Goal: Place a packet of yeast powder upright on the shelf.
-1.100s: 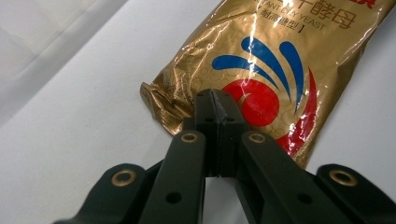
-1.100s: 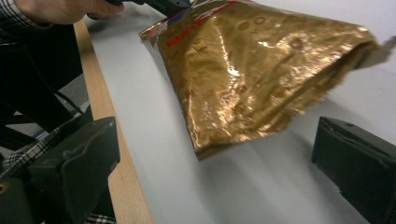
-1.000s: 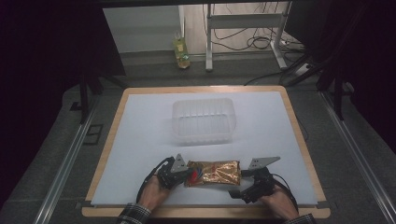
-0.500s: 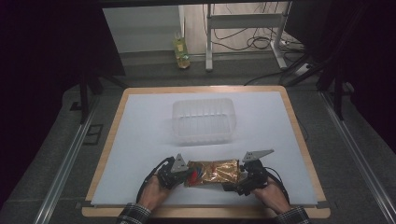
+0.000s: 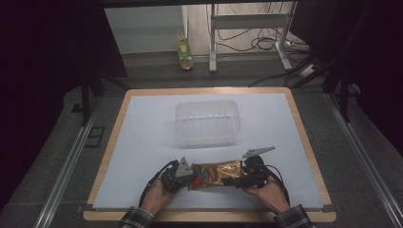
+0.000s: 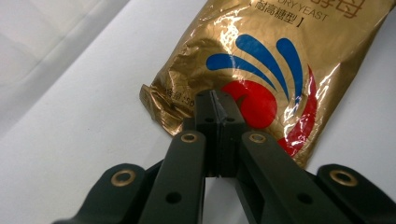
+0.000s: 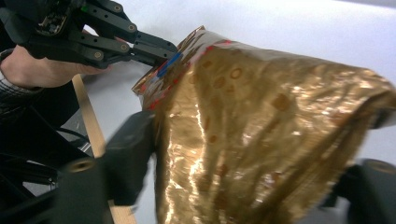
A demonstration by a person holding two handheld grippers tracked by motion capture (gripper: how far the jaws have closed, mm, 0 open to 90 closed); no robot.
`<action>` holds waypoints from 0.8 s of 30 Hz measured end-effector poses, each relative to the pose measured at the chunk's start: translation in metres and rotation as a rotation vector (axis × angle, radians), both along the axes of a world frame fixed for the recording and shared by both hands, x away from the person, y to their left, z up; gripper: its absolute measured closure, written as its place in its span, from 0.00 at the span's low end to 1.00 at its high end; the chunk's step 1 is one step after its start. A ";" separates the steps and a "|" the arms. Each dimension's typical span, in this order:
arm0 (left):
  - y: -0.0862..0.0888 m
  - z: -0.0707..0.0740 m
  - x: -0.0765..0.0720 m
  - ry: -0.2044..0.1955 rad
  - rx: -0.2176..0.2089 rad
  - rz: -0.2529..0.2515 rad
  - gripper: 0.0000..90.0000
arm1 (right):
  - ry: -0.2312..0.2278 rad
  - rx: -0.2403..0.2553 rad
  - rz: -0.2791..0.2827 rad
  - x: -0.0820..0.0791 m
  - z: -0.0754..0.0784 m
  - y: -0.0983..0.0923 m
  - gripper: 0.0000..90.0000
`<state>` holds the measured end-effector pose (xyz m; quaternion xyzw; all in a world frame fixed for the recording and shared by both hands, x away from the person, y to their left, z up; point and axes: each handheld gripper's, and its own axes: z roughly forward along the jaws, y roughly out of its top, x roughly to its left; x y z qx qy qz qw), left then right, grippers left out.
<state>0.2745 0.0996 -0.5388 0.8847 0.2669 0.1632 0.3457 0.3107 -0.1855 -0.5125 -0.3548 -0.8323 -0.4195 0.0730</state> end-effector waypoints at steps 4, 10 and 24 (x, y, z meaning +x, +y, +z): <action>-0.001 0.000 -0.001 -0.024 0.011 0.000 0.99 | 0.012 0.032 -0.006 -0.001 0.006 -0.003 0.57; 0.003 0.006 -0.003 -0.053 -0.022 0.022 0.86 | -0.036 0.026 -0.017 -0.005 0.015 -0.005 0.73; 0.018 0.019 -0.011 -0.090 -0.082 0.103 0.47 | -0.090 -0.004 -0.055 -0.014 0.043 -0.008 0.81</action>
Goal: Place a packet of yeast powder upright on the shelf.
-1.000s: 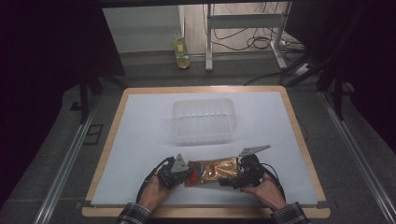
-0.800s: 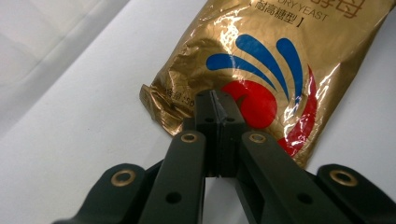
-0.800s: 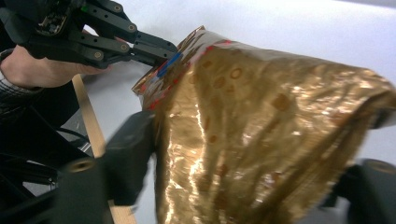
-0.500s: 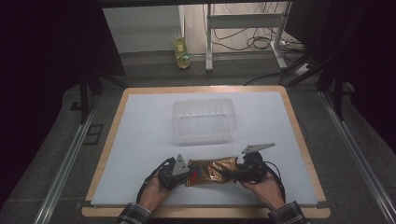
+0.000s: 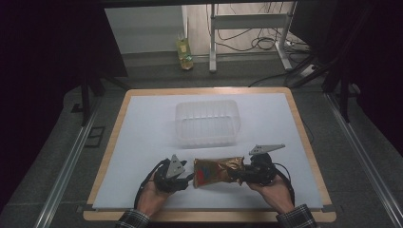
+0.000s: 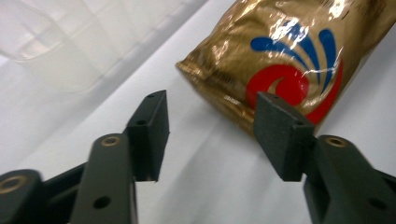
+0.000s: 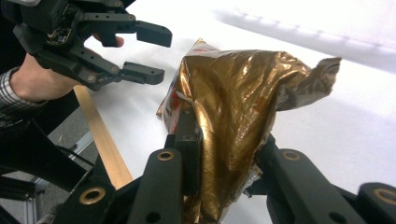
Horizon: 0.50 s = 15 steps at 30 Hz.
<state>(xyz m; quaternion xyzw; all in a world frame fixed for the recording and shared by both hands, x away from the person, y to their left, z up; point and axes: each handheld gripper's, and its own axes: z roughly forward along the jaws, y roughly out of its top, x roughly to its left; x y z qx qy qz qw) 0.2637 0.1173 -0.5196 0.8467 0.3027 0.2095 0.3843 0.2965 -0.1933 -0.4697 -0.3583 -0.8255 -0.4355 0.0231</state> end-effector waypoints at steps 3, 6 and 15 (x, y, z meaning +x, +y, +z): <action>0.003 0.002 -0.002 0.002 -0.018 0.011 0.42 | -0.009 -0.001 -0.005 0.000 0.005 -0.002 0.81; 0.006 0.004 -0.004 0.007 -0.028 0.023 0.34 | -0.014 0.003 -0.020 0.001 0.011 -0.006 0.81; 0.014 0.006 -0.013 0.036 -0.068 0.024 0.09 | -0.035 -0.031 -0.052 0.006 0.028 -0.013 0.81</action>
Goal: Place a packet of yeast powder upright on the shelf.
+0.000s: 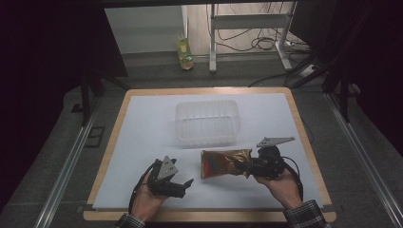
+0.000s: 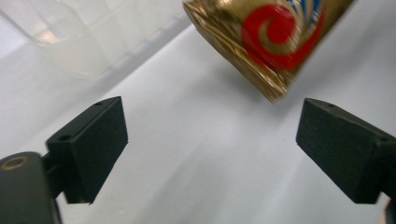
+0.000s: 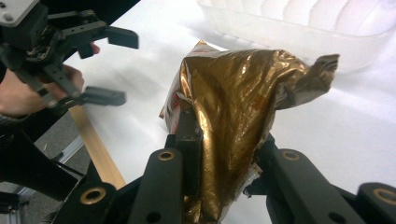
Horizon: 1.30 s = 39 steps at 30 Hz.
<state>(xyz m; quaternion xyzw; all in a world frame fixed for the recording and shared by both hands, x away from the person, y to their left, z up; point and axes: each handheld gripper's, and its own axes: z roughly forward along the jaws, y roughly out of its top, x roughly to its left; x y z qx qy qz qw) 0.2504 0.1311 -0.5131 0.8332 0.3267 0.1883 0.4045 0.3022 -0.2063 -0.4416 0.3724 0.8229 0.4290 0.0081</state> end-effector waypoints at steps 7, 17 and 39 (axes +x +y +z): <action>-0.002 -0.002 -0.003 0.016 0.001 0.002 0.04 | -0.020 -0.005 -0.023 0.005 0.011 -0.007 0.81; -0.010 -0.009 -0.012 -0.007 0.029 -0.026 0.00 | -0.038 -0.019 -0.070 0.015 0.028 -0.018 0.81; 0.005 -0.006 -0.012 -0.015 -0.119 -0.032 0.00 | -0.087 -0.043 -0.180 0.058 0.066 -0.033 0.81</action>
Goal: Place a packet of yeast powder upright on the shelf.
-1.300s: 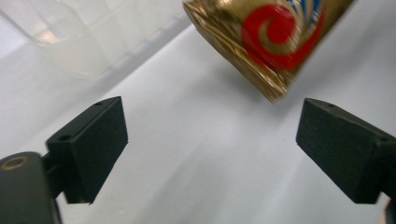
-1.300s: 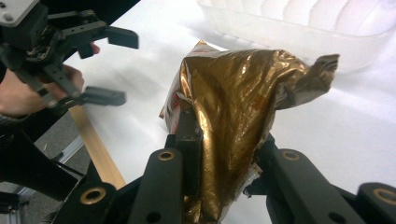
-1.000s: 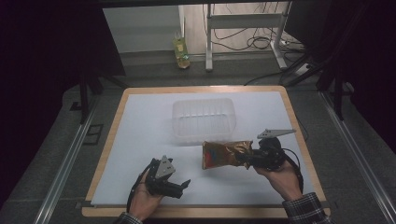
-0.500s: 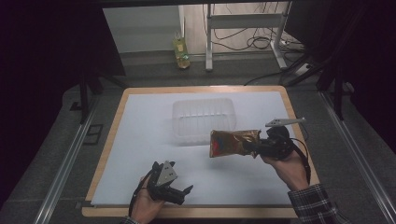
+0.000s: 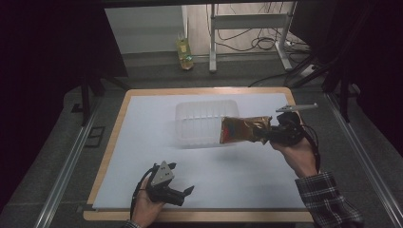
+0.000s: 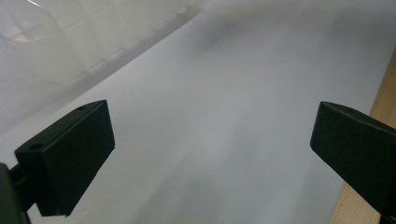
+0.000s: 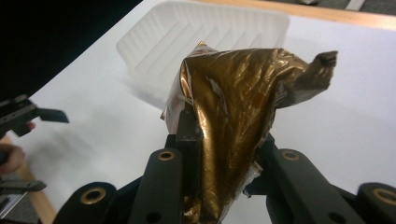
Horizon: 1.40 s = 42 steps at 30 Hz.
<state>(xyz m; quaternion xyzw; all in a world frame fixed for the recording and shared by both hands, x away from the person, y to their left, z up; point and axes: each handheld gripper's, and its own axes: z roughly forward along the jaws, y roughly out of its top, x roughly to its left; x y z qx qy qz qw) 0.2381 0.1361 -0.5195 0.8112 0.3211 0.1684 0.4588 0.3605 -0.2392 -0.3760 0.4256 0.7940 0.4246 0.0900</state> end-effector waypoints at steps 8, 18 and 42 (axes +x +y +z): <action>0.005 0.002 0.000 -0.023 0.003 0.023 0.00 | -0.024 -0.047 -0.039 0.021 0.008 0.005 0.81; 0.005 0.002 0.001 -0.022 0.012 0.015 0.00 | -0.028 -0.124 -0.064 0.044 0.007 0.021 0.81; 0.002 0.000 0.001 -0.024 0.035 -0.008 0.00 | 0.012 -0.125 -0.058 0.080 -0.006 0.058 0.77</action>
